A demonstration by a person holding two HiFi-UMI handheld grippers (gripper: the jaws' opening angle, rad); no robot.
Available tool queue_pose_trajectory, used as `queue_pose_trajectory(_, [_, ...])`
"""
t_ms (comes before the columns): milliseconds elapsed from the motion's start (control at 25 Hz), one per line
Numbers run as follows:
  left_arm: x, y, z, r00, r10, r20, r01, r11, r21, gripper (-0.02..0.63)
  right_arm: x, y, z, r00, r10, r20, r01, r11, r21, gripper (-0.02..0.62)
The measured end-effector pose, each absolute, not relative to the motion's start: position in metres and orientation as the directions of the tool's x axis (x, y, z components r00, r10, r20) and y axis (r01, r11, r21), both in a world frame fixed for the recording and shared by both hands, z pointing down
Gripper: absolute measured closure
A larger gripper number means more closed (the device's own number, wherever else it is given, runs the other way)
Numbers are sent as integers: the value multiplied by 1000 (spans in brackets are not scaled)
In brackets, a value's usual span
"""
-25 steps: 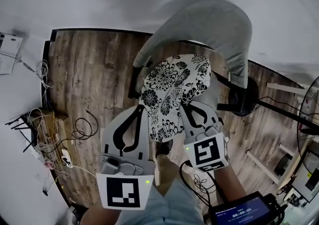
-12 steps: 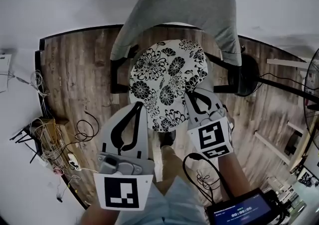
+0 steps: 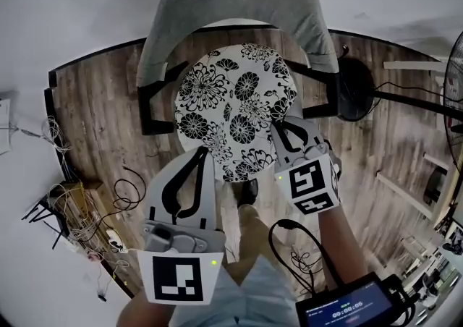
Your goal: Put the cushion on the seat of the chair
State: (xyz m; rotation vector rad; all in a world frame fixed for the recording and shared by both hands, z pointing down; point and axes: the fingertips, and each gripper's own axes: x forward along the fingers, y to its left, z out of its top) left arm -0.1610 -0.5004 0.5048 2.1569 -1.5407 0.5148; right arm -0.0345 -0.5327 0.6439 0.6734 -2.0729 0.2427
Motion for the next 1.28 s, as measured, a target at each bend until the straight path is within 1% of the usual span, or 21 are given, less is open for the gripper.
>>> queue_pose_trajectory(200, [-148,-496,510,333,-774,538,-940,-313,132,597,-15,-530,658,-415,-389,823,-584,807,87,565])
queue_pose_trajectory(440, [-120,-492,509,358,-759,544,-929,-350,122,597,25,-529,675,-367,-424,828,-600,788,137,558])
queue_pose_trajectory(840, [-109,-486,519,389,-729,563,-911,-397,115,597,46,-522,704,-341,-434,834,-666,738,111,551])
queue_pose_trajectory(1280, [-97,-480,532,426,-693,581,-886,-449,114,597,75,-514,738,-299,-428,853,-738,670,78,526])
